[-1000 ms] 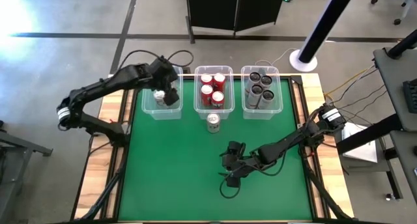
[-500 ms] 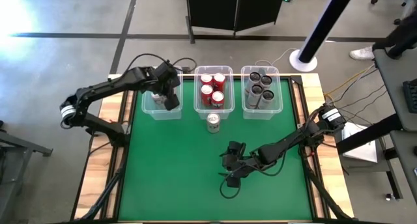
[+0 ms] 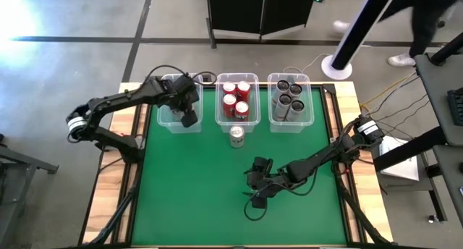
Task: Sort soda cans
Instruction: Put the bottom silver soda can into the top left transparent bin aligned with the other silver soda cans
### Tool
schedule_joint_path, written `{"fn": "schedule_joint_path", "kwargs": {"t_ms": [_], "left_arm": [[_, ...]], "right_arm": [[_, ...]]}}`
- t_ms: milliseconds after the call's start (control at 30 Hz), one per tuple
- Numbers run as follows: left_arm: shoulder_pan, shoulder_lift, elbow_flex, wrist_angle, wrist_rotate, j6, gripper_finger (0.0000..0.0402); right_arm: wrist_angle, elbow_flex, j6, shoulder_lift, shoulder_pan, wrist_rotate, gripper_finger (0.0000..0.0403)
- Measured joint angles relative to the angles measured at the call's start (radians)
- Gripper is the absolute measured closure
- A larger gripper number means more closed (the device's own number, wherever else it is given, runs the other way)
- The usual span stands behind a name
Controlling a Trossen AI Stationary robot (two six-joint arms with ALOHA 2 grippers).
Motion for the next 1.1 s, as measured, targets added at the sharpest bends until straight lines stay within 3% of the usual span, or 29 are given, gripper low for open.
{"fn": "schedule_joint_path", "kwargs": {"t_ms": [767,1100], "left_arm": [[0.013,-0.002,-0.079,0.122,0.043,-0.006,0.0118],[0.013,-0.002,-0.079,0.129,0.032,-0.006,0.0081]], "right_arm": [[0.000,0.000,0.009,0.000,0.000,0.000,0.0039],[0.000,0.000,0.011,0.000,0.000,0.000,0.0039]]}}
